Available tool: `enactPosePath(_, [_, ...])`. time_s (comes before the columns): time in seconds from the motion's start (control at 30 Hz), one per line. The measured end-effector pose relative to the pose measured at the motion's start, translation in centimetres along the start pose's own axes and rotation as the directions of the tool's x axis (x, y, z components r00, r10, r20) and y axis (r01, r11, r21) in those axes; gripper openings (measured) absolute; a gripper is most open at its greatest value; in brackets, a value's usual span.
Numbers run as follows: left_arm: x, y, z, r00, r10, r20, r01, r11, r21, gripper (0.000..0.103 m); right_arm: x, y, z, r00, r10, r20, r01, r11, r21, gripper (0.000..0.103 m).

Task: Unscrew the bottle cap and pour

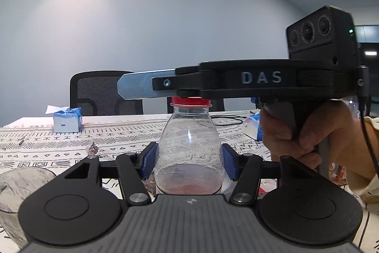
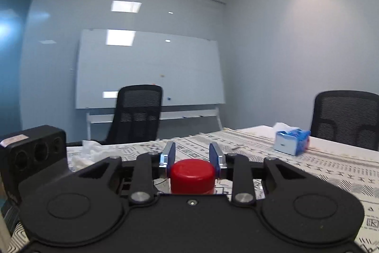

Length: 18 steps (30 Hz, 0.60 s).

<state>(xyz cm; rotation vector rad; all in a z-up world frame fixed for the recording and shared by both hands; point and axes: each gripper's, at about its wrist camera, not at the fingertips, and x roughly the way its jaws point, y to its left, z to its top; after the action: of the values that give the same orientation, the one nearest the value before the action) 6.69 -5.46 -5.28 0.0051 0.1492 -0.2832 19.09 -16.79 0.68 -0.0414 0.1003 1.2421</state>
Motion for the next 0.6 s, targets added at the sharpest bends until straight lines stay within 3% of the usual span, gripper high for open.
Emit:
enactPosePath(0.1, [0.0,0.1,0.0,1.0,-0.001,0.0,0.001,1.0,-0.005,0.055,0.1,0.8,0.6,0.998,-0.052,-0.031,0.052,0.999,0.008,0.034])
enactPosePath(0.17, [0.0,0.0,-0.1,1.0,0.004,0.003,-0.004,1.0,0.0,0.055,0.2,1.9,1.1,0.989,-0.133,-0.059,0.133,0.991,0.005,0.036])
enactPosePath(0.27, [-0.1,-0.2,-0.2,1.0,0.019,0.008,-0.019,1.0,0.007,0.056,0.4,3.5,1.8,0.958,-0.266,-0.109,0.269,0.963,0.012,0.045])
enactPosePath(0.4, [-0.1,-0.8,-0.3,0.999,0.037,0.018,-0.038,0.999,0.021,0.057,0.2,5.1,2.1,0.912,-0.388,-0.132,0.397,0.916,0.052,0.046])
enactPosePath(0.5, [0.0,-0.8,-0.3,0.999,0.048,0.021,-0.048,0.999,0.018,0.057,-0.1,5.5,1.9,0.884,-0.443,-0.151,0.458,0.885,0.085,0.047])
enactPosePath(0.6, [-0.1,-1.1,-0.4,0.998,0.061,0.025,-0.062,0.998,0.02,0.057,-0.2,5.8,1.6,0.871,-0.464,-0.159,0.482,0.871,0.093,0.047])
